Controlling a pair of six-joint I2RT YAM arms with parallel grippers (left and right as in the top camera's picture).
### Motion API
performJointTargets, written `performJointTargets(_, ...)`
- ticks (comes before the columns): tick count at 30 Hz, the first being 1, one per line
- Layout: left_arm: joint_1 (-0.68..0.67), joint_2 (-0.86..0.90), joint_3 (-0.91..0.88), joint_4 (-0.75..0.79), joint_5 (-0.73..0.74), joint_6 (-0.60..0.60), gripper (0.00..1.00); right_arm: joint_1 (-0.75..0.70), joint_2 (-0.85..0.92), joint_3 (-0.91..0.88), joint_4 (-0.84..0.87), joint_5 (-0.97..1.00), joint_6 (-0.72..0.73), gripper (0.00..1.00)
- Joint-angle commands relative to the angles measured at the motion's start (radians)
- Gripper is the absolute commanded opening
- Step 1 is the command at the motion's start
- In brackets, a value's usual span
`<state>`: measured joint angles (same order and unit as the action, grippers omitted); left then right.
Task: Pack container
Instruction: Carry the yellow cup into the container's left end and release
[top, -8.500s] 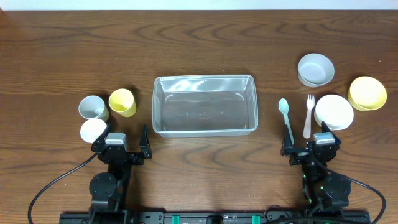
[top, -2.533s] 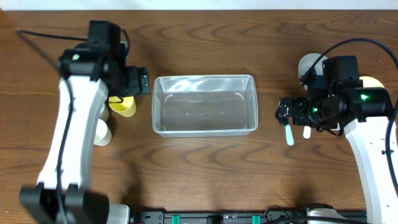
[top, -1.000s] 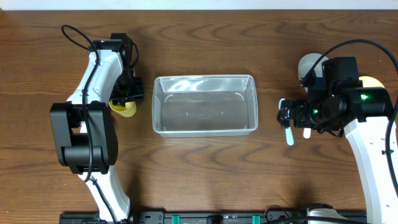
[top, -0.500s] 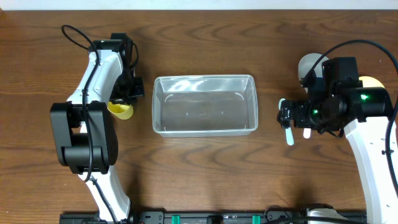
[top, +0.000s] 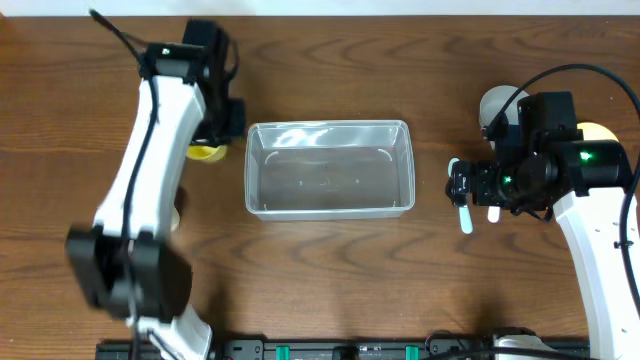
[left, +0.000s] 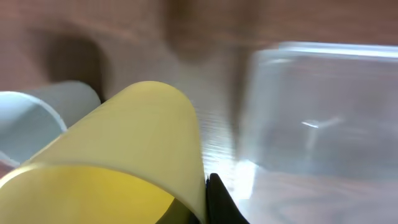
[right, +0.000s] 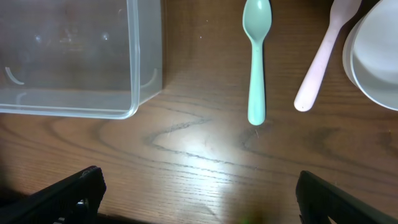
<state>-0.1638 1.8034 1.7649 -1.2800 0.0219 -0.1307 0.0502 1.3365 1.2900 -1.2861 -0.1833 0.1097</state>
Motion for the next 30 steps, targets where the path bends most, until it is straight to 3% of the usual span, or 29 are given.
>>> performJointTargets(1, -0.104, -0.12, 0.029, -0.015, -0.003, 0.002, 0.06, -0.004, 0.003, 0.018, 0.0, 0.003, -0.014, 0.99)
performJointTargets(10, -0.304, -0.092, -0.006, -0.002, -0.005, 0.002, 0.06, -0.004, 0.003, 0.018, -0.01, 0.003, -0.014, 0.99)
performJointTargets(30, -0.276, 0.246, -0.047, 0.127, -0.009, 0.006, 0.06, -0.004, 0.003, 0.018, -0.034, 0.003, -0.022, 0.99)
